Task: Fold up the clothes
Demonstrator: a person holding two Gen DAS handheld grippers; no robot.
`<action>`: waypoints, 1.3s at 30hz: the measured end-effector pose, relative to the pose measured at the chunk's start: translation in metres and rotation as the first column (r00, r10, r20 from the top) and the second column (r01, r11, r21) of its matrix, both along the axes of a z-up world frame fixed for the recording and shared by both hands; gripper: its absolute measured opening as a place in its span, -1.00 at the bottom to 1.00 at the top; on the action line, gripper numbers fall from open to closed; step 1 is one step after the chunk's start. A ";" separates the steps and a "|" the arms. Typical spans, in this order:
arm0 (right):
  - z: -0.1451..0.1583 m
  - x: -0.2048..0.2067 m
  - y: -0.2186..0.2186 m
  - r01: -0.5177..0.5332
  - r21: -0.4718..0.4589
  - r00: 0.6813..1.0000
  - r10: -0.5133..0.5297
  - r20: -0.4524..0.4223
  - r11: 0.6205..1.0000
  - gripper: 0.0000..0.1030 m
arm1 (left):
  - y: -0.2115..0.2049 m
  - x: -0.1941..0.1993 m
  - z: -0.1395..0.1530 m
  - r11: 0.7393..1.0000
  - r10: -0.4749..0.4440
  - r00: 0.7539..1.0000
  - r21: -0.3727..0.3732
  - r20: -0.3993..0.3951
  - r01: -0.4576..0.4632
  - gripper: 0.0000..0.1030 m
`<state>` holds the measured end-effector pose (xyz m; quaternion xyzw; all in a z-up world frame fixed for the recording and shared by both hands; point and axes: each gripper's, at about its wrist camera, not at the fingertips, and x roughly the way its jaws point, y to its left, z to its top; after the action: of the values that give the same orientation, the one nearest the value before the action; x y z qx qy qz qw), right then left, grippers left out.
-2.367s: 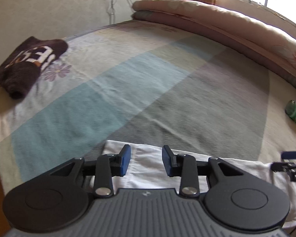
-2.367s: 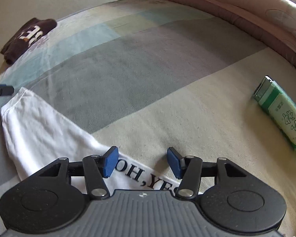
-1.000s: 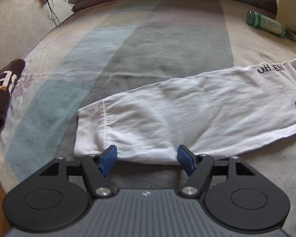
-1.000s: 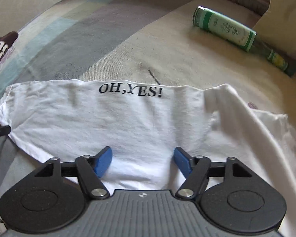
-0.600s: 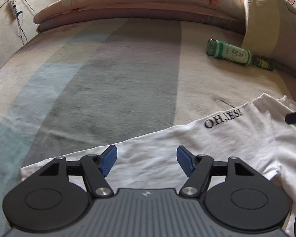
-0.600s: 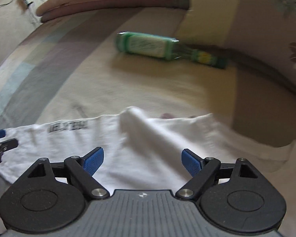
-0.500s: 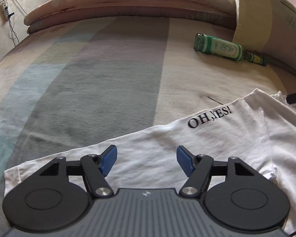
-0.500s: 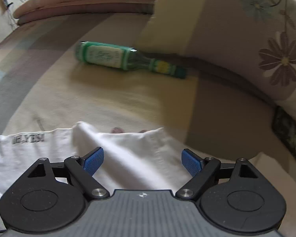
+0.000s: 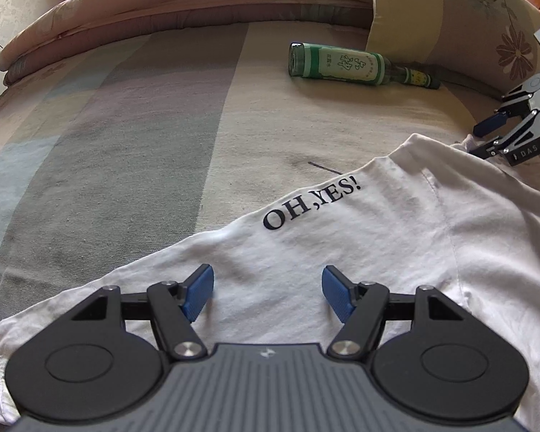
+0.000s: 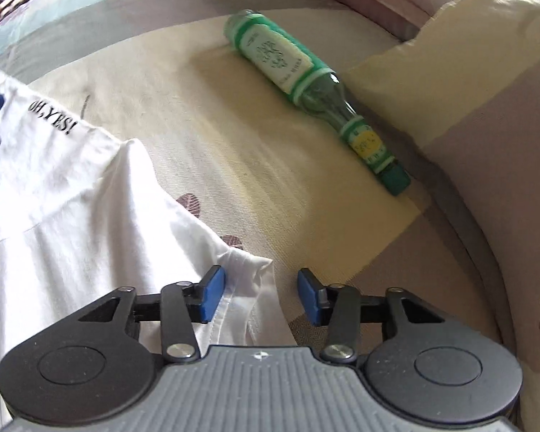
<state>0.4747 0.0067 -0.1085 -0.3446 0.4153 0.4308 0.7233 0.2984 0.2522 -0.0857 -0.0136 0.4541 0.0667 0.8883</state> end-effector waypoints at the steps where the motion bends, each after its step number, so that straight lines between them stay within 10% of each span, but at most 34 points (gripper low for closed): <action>1: -0.001 -0.002 0.001 -0.046 -0.009 0.999 0.046 -0.008 0.999 -0.56 | -0.001 0.001 0.000 1.000 -0.003 1.000 0.001 0.001 0.003 0.32; 4: -0.004 -0.012 0.006 -0.059 -0.030 0.995 0.062 0.077 0.998 -0.72 | -0.006 0.006 0.000 1.000 -0.008 1.000 -0.017 -0.007 0.008 0.32; 9: 0.006 0.011 -0.006 0.206 0.070 0.976 -0.210 0.059 0.976 -0.59 | -0.019 0.016 0.004 0.999 -0.049 0.999 -0.014 0.001 0.049 0.32; 16: 0.018 -0.023 -0.029 0.346 0.109 0.926 -0.321 -0.198 0.932 -0.12 | -0.035 0.019 -0.013 0.993 -0.116 0.992 0.025 -0.047 0.117 0.37; 27: 0.017 -0.009 -0.017 0.428 0.175 0.904 -0.418 -0.095 0.887 0.08 | -0.052 0.056 0.005 0.986 -0.163 0.987 0.033 -0.006 0.164 0.39; 39: 0.010 -0.005 -0.155 0.708 0.067 0.707 -0.705 -0.065 0.703 0.58 | -0.136 0.107 -0.001 0.874 -0.465 0.878 -0.103 0.113 0.476 0.39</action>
<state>0.4697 -0.1486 -0.0989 -0.1203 0.5087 0.1446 0.8401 0.4054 0.1163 -0.0871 0.0377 0.4091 -0.1810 0.8936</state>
